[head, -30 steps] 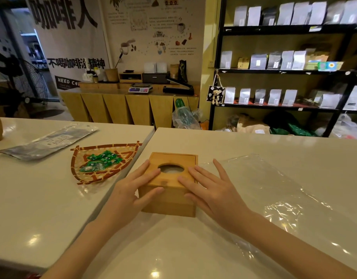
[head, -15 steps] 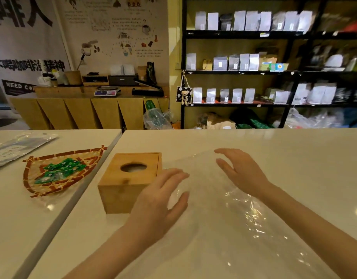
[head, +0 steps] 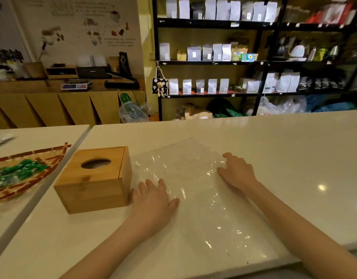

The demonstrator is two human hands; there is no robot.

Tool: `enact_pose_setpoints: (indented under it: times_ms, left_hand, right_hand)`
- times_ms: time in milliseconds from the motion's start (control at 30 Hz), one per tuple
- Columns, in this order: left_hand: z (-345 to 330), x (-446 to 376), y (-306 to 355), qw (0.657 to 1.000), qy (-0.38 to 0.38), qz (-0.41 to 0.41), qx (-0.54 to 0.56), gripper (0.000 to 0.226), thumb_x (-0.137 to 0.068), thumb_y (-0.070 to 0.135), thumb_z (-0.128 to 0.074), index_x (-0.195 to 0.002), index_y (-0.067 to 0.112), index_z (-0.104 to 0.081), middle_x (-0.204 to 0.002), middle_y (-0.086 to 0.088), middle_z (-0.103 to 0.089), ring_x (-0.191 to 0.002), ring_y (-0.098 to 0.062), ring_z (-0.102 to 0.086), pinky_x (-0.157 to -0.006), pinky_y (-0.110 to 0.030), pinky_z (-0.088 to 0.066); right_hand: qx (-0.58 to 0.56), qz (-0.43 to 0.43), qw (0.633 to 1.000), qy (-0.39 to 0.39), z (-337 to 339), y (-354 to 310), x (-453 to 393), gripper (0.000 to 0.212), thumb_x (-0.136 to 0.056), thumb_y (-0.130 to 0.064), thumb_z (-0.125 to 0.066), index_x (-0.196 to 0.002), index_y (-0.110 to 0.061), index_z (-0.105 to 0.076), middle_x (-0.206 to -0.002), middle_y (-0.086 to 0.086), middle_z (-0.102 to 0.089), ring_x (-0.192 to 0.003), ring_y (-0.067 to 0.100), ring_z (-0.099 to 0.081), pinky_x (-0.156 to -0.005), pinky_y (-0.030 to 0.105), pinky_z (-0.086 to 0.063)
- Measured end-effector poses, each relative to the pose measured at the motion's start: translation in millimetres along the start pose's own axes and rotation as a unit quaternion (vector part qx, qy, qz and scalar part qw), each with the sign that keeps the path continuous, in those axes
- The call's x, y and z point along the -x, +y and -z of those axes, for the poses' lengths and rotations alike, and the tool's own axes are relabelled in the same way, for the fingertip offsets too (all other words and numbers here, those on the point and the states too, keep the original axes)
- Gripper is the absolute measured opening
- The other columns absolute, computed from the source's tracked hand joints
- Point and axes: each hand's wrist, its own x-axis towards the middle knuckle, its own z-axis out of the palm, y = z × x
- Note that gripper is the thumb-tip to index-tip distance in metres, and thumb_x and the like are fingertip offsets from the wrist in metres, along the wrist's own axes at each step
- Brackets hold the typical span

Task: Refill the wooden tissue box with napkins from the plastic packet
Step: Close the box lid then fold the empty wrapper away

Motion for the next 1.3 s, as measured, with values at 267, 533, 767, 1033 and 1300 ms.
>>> enact_pose_setpoints:
  times_ms: [267,533,767,1033,1300]
  left_hand:
    - [12,-15,-9,0.964,0.074,-0.057,0.250,0.073,-0.082,0.017,-0.061,-0.143,0.021,-0.020,-0.155,-0.011,-0.012,-0.132,-0.028,-0.037,-0.104,-0.035,-0.035]
    - [21,-26,-12,0.785,0.108,0.035,0.609,0.062,-0.075,0.006,-0.071,-0.130,0.024,-0.048,-0.132,-0.018,-0.050,-0.121,-0.016,-0.052,-0.068,-0.019,-0.049]
    - [43,-36,1,0.775,0.176,0.000,0.606,0.030,-0.077,0.012,-0.070,-0.102,0.028,-0.066,-0.120,-0.003,-0.062,-0.117,-0.023,-0.054,-0.100,-0.033,-0.042]
    - [74,-54,4,0.890,0.195,-0.082,0.404,0.042,-0.071,0.007,-0.074,-0.111,0.009,-0.064,-0.109,-0.008,-0.066,-0.085,-0.012,-0.060,-0.075,-0.018,-0.046]
    - [94,-62,7,0.890,0.334,-0.199,0.240,0.008,-0.076,0.015,-0.071,-0.083,0.011,-0.074,-0.090,-0.007,-0.071,-0.084,-0.018,-0.055,-0.075,-0.024,-0.039]
  right_hand:
    - [-0.327,-0.098,0.940,0.001,20,12,-2,0.059,-0.074,-0.006,-0.067,-0.128,-0.008,-0.044,-0.085,0.010,-0.059,-0.066,0.021,-0.056,-0.058,0.029,-0.045]
    - [-0.553,-0.157,0.817,-0.050,39,35,7,0.050,-0.077,0.004,-0.064,-0.122,-0.013,-0.050,-0.070,0.010,-0.062,-0.045,0.015,-0.049,-0.049,0.026,-0.035]
    - [-0.524,-0.075,0.848,-0.005,62,46,16,0.023,-0.082,-0.011,-0.064,-0.104,-0.013,-0.070,-0.078,-0.001,-0.065,-0.066,0.011,-0.054,-0.063,0.022,-0.042]
    - [-0.377,0.024,0.925,0.054,97,41,17,0.043,-0.070,0.010,-0.068,-0.108,-0.010,-0.066,-0.080,0.004,-0.057,-0.072,0.012,-0.054,-0.058,0.008,-0.045]
    - [0.036,0.055,0.972,0.224,101,19,23,0.018,-0.080,-0.023,-0.065,-0.097,-0.024,-0.070,-0.129,0.006,-0.054,-0.126,0.027,-0.035,-0.102,0.041,-0.029]
